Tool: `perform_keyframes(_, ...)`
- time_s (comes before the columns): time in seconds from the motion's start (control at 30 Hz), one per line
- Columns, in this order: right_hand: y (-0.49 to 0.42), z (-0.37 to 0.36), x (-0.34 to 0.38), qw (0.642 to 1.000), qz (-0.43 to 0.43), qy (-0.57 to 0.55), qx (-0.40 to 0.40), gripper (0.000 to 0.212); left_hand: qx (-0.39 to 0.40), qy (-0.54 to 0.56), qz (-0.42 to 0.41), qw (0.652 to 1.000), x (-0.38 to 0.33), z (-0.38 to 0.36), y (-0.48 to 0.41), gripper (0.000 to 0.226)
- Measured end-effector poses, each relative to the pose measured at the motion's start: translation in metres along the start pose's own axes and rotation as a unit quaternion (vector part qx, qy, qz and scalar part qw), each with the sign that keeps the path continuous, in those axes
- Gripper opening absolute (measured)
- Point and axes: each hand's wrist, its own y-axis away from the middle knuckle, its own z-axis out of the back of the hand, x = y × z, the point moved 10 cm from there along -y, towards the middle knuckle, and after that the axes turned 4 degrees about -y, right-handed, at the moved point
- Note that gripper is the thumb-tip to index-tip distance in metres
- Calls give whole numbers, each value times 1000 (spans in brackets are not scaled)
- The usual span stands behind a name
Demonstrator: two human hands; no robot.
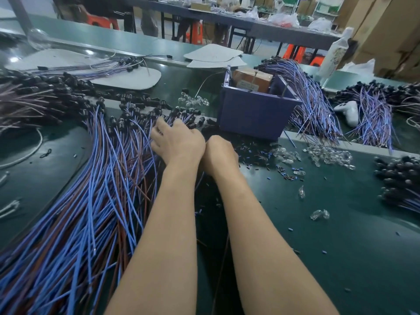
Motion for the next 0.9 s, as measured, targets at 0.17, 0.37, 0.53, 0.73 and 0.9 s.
perform_keyframes(0.17,5,52,-32,922,-24,-374,-97,18,-30,107,-122,986,-43,15,12,29)
perform_keyframes(0.37,32,127,-98,529,-14,-822,-211,19,367,237,-215,873,-117,-57,96,44)
perform_keyframes(0.53,65,165,-173,469,-17,-829,-305,23,452,283,-226,815,-147,-94,149,31)
perform_keyframes(0.73,76,150,-198,800,-32,-529,-281,29,253,150,-381,877,-203,-88,153,30)
perform_keyframes(0.9,85,156,-248,618,-89,-665,-409,28,254,99,-361,892,-177,-106,137,28)
